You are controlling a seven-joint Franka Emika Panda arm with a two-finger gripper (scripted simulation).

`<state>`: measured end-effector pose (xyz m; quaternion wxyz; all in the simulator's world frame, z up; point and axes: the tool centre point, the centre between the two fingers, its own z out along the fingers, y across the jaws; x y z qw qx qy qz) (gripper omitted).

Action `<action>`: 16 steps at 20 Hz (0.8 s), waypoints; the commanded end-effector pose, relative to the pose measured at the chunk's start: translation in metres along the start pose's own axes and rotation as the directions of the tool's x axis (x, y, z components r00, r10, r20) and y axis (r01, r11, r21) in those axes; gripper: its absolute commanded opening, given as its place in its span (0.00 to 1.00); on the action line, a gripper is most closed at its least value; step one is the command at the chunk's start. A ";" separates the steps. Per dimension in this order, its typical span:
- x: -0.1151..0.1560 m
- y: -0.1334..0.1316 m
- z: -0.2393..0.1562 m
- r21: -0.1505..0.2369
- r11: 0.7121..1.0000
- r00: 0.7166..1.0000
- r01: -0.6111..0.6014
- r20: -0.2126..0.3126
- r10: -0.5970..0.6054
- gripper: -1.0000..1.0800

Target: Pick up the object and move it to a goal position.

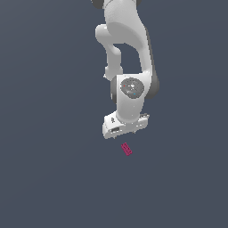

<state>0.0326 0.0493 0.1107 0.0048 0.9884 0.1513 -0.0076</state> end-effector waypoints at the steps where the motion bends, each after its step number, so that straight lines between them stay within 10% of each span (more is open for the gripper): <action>1: 0.012 -0.001 0.013 0.001 0.998 0.998 0.060 -0.004 -0.060 0.96; 16: 0.038 -0.006 0.047 0.004 0.978 0.978 0.207 -0.016 -0.207 0.96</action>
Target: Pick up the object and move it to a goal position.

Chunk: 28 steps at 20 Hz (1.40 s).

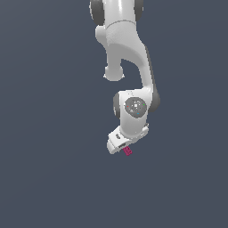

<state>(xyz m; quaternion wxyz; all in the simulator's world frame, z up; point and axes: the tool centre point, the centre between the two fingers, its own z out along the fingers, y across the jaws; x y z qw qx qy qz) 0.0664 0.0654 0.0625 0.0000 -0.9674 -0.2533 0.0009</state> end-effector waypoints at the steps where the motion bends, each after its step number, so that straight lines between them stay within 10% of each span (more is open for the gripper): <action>1: 0.000 0.000 0.000 0.000 1.000 1.000 0.000 0.000 0.000 0.96; 18: 0.001 0.000 0.050 -0.001 1.000 1.000 0.005 -0.002 -0.005 0.96; 19: 0.001 0.000 0.050 -0.001 1.000 1.000 0.005 -0.002 -0.005 0.00; 28: 0.001 0.000 0.050 -0.001 1.000 1.000 0.005 -0.002 -0.005 0.00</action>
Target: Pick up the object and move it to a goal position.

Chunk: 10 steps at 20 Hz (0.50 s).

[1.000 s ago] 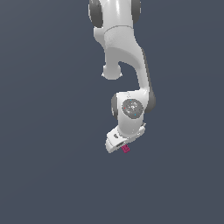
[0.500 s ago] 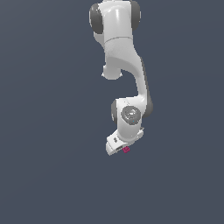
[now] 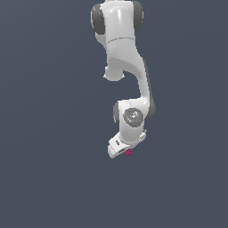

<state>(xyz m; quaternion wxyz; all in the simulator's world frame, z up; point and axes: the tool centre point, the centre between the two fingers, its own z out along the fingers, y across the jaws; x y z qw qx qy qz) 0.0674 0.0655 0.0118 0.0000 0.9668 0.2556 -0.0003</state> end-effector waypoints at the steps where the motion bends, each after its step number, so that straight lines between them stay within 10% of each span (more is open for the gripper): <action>1: 0.000 0.000 0.000 0.000 1.000 1.000 0.000 0.000 0.000 0.00; 10: 0.014 -0.012 -0.030 0.000 1.000 1.000 0.001 0.000 -0.001 0.00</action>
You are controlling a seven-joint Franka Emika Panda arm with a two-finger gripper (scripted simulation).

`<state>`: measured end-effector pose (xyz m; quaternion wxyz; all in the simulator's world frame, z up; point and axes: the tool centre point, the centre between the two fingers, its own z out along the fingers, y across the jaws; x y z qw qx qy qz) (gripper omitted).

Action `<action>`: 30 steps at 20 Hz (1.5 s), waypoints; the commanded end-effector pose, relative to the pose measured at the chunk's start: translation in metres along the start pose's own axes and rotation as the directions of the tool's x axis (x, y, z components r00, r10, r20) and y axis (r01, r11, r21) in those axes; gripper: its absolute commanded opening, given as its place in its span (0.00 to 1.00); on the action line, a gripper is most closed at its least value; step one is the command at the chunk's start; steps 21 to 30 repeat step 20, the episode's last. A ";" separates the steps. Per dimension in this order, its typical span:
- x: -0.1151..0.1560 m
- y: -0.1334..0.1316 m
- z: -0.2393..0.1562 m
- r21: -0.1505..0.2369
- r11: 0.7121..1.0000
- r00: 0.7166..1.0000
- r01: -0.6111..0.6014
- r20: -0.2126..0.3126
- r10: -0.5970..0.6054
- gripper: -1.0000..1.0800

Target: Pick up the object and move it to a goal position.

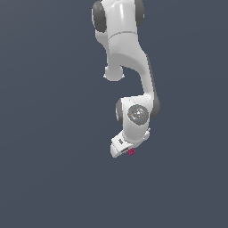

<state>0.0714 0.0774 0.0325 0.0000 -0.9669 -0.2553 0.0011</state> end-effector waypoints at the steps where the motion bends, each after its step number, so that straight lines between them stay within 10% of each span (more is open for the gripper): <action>1: 0.008 -0.006 -0.015 0.000 1.000 1.000 0.001 -0.002 -0.001 0.00; 14: 0.050 -0.038 -0.100 0.000 1.000 1.000 0.001 -0.002 -0.001 0.00; 30: 0.055 -0.041 -0.108 0.000 1.000 1.000 0.001 -0.002 -0.001 0.00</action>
